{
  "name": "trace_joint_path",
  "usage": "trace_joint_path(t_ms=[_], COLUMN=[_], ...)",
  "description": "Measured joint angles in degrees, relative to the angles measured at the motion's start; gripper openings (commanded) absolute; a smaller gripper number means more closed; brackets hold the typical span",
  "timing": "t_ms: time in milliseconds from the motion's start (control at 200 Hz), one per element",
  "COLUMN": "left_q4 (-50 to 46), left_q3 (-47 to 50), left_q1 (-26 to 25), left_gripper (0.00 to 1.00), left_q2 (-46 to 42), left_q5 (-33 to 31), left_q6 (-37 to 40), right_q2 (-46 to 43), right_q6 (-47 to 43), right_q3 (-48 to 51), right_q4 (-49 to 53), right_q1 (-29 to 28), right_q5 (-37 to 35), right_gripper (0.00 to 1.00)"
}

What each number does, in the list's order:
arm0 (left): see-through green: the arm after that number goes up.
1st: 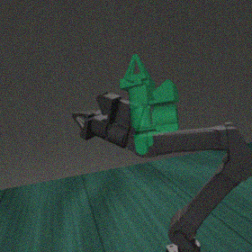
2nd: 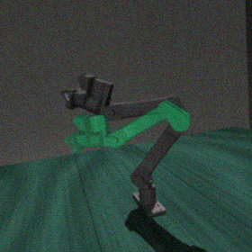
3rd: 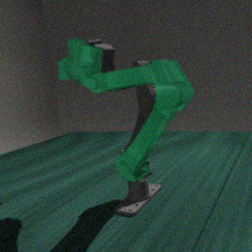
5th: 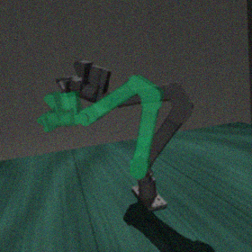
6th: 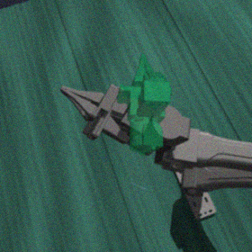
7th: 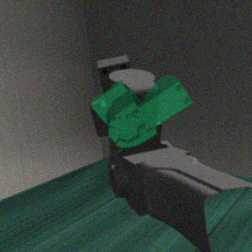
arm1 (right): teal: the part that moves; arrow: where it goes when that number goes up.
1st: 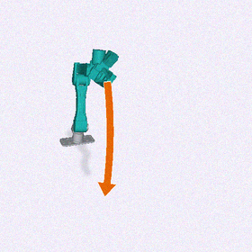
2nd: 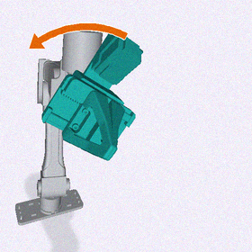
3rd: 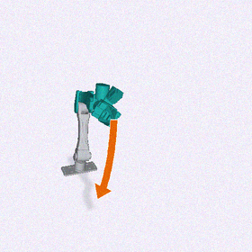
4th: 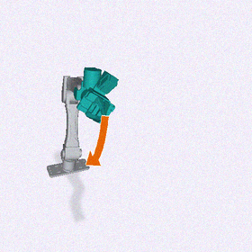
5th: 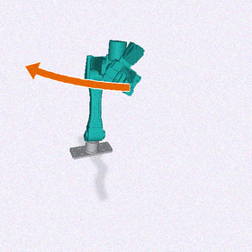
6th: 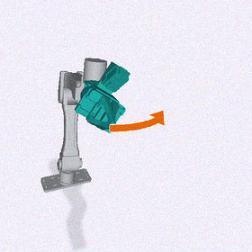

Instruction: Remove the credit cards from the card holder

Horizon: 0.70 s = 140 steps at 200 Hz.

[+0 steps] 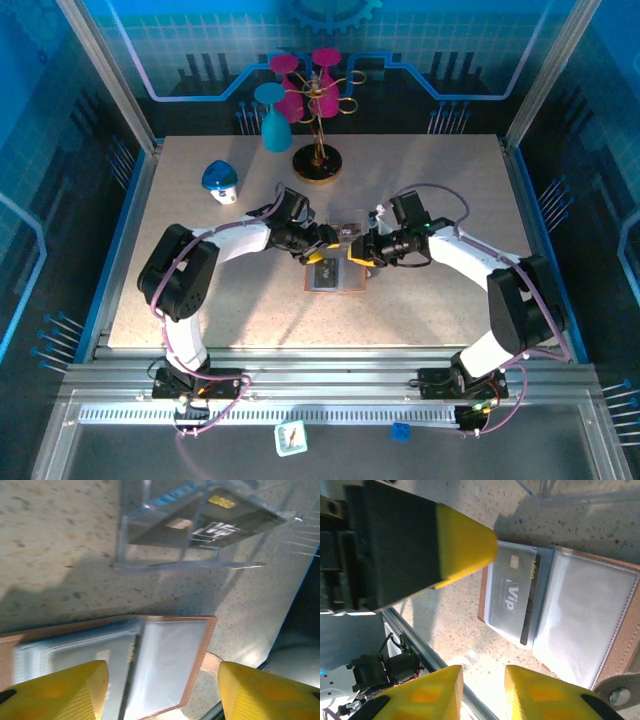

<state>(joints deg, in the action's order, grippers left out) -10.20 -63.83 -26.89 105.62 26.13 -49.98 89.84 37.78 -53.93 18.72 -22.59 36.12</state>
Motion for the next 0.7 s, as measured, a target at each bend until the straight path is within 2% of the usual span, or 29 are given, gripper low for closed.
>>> trace_joint_path(t_ms=[310,700], left_q4=[-0.04,0.31], left_q3=[2.99,4.26], left_q1=[0.92,0.92], left_gripper=[0.49,0.45], left_q2=[-2.08,-2.32], left_q5=[-0.61,-0.55], left_q6=[0.63,0.57], right_q2=[7.21,12.98], right_q6=[0.35,-2.05], right_q3=[-0.48,-0.83], right_q4=[-0.11,1.42], right_q1=[-6.23,-6.32], right_q5=[-1.44,-6.71], right_gripper=[0.28,0.27])
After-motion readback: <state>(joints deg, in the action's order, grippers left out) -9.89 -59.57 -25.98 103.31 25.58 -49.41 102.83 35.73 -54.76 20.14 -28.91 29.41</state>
